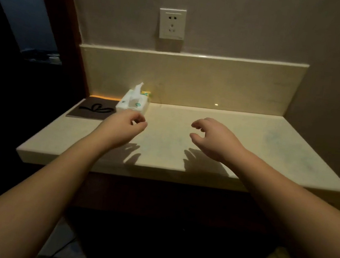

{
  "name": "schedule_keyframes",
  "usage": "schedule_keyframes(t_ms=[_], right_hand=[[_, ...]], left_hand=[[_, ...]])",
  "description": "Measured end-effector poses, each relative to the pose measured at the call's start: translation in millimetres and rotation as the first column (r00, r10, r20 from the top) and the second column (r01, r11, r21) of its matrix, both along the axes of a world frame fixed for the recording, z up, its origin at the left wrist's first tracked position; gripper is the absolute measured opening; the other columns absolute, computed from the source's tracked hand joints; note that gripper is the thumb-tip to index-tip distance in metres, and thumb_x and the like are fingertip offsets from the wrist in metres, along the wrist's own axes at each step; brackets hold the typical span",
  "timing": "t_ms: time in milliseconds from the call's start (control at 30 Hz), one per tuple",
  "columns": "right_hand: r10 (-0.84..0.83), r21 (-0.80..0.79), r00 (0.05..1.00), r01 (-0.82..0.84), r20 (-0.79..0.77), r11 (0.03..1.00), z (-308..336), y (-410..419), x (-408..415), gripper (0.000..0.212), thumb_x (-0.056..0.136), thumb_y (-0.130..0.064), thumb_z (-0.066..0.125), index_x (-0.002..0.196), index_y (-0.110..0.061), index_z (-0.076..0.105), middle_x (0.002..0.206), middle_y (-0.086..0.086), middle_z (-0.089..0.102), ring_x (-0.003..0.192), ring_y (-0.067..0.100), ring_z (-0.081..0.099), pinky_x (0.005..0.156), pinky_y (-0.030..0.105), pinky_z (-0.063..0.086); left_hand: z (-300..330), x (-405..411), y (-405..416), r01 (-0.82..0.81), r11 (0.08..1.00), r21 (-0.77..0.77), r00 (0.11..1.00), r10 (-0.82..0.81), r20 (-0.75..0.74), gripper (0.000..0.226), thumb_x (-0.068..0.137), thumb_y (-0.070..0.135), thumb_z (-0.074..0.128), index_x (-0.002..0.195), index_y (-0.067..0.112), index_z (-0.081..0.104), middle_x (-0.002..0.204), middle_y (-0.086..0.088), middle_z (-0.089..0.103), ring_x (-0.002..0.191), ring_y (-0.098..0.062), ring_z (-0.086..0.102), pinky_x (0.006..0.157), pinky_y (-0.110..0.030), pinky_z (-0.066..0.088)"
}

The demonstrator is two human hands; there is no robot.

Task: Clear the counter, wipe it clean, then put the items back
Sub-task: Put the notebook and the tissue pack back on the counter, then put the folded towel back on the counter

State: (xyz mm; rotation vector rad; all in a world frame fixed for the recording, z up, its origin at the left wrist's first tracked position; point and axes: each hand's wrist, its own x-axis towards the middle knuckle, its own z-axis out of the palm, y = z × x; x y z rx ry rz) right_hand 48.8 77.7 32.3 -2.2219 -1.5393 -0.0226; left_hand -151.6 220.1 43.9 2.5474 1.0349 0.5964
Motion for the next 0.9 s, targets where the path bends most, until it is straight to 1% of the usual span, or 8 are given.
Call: schedule_keyframes(t_ms=[167,267,367,467,567,667,800,900], right_hand=[[-0.026,-0.043,0.996,0.03,0.083,0.999,-7,-129,20,0.042,0.094,-0.036,0.049,0.133,-0.021,0.052,0.134,-0.002,0.053,0.122,0.017,0.048,0.102,0.033,0.04],[-0.103,-0.022,0.994,0.104,0.038,0.994,-22,-210,30,0.042,0.093,-0.036,0.051,0.132,-0.021,0.052,0.13,-0.004,0.054,0.121,0.015,0.049,0.101,0.032,0.041],[-0.233,-0.03,0.972,0.232,-0.023,0.972,-41,-289,39,0.042,0.094,-0.037,0.051,0.133,-0.021,0.052,0.13,-0.005,0.054,0.122,0.014,0.049,0.1,0.034,0.042],[-0.372,-0.075,0.922,0.366,-0.109,0.928,-58,-365,51,0.043,0.095,-0.038,0.05,0.135,-0.024,0.05,0.134,-0.008,0.051,0.122,0.011,0.048,0.099,0.029,0.043],[-0.528,-0.115,0.829,0.516,-0.183,0.849,-78,-439,60,0.044,0.096,-0.041,0.049,0.137,-0.026,0.047,0.138,-0.01,0.047,0.123,0.008,0.046,0.096,0.023,0.041],[-0.674,-0.107,0.701,0.67,-0.235,0.734,-97,-508,65,0.043,0.096,-0.039,0.05,0.137,-0.026,0.048,0.138,-0.009,0.047,0.12,0.008,0.049,0.093,0.021,0.042],[-0.783,-0.138,0.524,0.795,-0.335,0.591,-120,-588,67,0.042,0.096,-0.039,0.05,0.136,-0.026,0.048,0.14,-0.009,0.045,0.118,0.008,0.05,0.089,0.02,0.042],[-0.835,-0.155,0.402,0.861,-0.376,0.484,-139,-636,70,0.043,0.096,-0.041,0.049,0.136,-0.027,0.048,0.139,-0.01,0.045,0.119,0.009,0.05,0.088,0.02,0.041]], left_hand=[[-11,40,-101,0.176,0.984,0.022,0.984,-0.176,-0.033,0.028,0.096,0.037,0.051,0.115,0.021,0.063,0.112,0.007,0.057,0.103,-0.013,0.054,0.08,-0.03,0.041],[-24,67,-162,0.279,0.96,-0.014,0.96,-0.279,-0.028,0.027,0.096,0.035,0.051,0.114,0.02,0.064,0.112,0.006,0.058,0.105,-0.013,0.054,0.082,-0.03,0.041],[-38,97,-226,0.365,0.925,-0.103,0.93,-0.367,0.008,0.024,0.095,0.034,0.053,0.112,0.021,0.064,0.108,0.005,0.059,0.101,-0.012,0.056,0.084,-0.031,0.044],[-52,134,-289,0.447,0.882,-0.15,0.893,-0.449,0.023,0.021,0.095,0.035,0.054,0.112,0.025,0.063,0.105,0.009,0.058,0.098,-0.009,0.056,0.078,-0.026,0.042],[-67,175,-352,0.514,0.838,-0.182,0.851,-0.525,-0.016,0.024,0.096,0.038,0.052,0.116,0.027,0.061,0.109,0.012,0.056,0.096,-0.004,0.053,0.074,-0.021,0.04],[-81,213,-409,0.607,0.771,-0.194,0.781,-0.623,-0.032,0.027,0.096,0.039,0.052,0.118,0.027,0.06,0.108,0.015,0.055,0.09,0.002,0.052,0.067,-0.012,0.038],[-97,256,-477,0.736,0.631,-0.245,0.646,-0.763,-0.025,0.023,0.096,0.039,0.052,0.115,0.029,0.061,0.105,0.016,0.055,0.088,0.003,0.053,0.068,-0.012,0.04],[-109,290,-524,0.813,0.516,-0.27,0.529,-0.848,-0.03,0.018,0.096,0.039,0.051,0.111,0.033,0.059,0.103,0.019,0.053,0.087,0.006,0.053,0.065,-0.01,0.039]])
